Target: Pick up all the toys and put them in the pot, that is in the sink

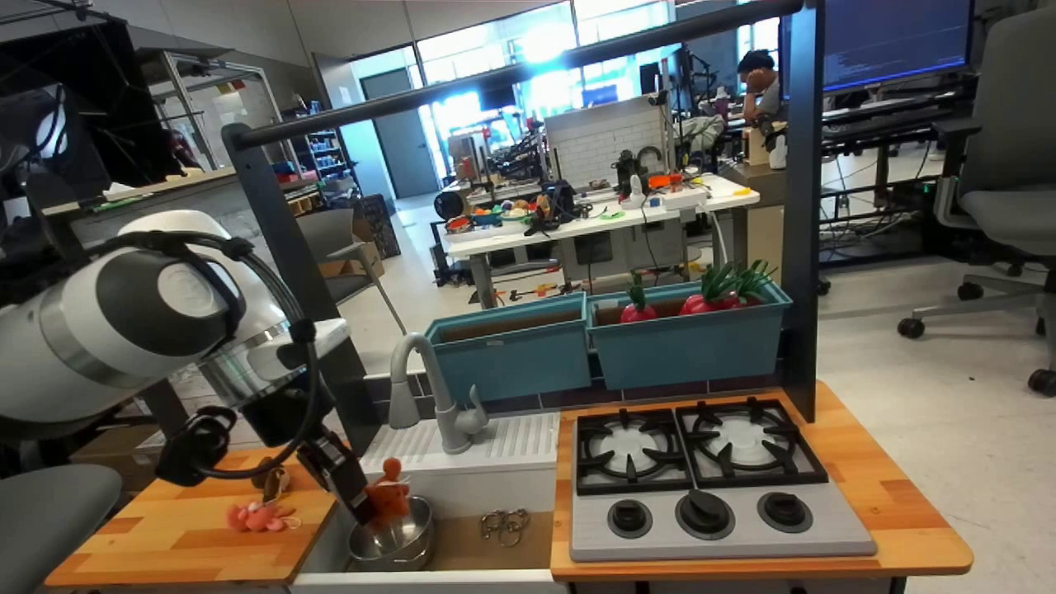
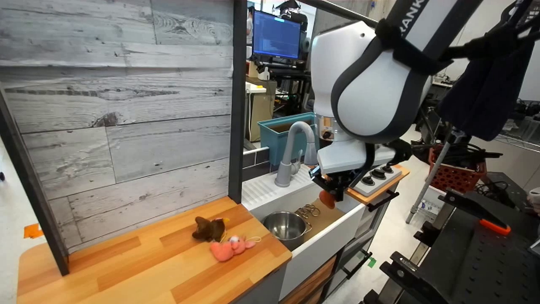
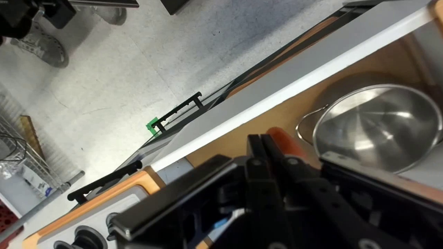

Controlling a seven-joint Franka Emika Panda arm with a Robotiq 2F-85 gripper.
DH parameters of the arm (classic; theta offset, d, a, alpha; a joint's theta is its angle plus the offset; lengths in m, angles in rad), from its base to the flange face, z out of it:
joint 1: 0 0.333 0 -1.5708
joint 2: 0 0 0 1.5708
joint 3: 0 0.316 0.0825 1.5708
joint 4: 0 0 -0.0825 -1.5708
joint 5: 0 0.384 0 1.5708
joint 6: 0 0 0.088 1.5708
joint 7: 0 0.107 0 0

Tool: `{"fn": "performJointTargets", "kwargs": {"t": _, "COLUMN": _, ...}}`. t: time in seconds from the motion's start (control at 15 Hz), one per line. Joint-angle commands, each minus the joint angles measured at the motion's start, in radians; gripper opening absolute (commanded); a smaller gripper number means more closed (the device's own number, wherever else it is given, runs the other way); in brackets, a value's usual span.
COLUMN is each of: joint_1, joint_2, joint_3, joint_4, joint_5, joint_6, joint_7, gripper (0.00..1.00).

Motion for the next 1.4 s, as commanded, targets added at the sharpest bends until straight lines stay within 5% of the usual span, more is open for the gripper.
{"fn": "performJointTargets", "kwargs": {"t": 0.0, "joint_1": -0.111, "joint_2": 0.081, "joint_3": 0.062, "joint_4": 0.122, "joint_5": 0.039, "joint_6": -0.038, "joint_7": -0.016, "gripper": 0.01}}
{"fn": "performJointTargets", "kwargs": {"t": 0.73, "joint_1": -0.131, "joint_2": 0.257, "joint_3": 0.166, "joint_4": 0.440, "joint_5": 0.054, "joint_6": -0.128, "joint_7": -0.014, "gripper": 0.01}}
{"fn": "performJointTargets", "kwargs": {"t": 0.8, "joint_1": -0.130, "joint_2": 0.265, "joint_3": 0.168, "joint_4": 0.457, "joint_5": 0.053, "joint_6": -0.153, "joint_7": -0.010, "gripper": 0.29}}
{"fn": "performJointTargets", "kwargs": {"t": 1.2, "joint_1": -0.102, "joint_2": 0.221, "joint_3": 0.175, "joint_4": 0.416, "joint_5": 0.027, "joint_6": -0.147, "joint_7": -0.021, "gripper": 0.66}}
{"fn": "performJointTargets", "kwargs": {"t": 1.33, "joint_1": -0.040, "joint_2": 0.153, "joint_3": 0.142, "joint_4": 0.336, "joint_5": -0.012, "joint_6": -0.108, "joint_7": -0.003, "gripper": 0.81}}
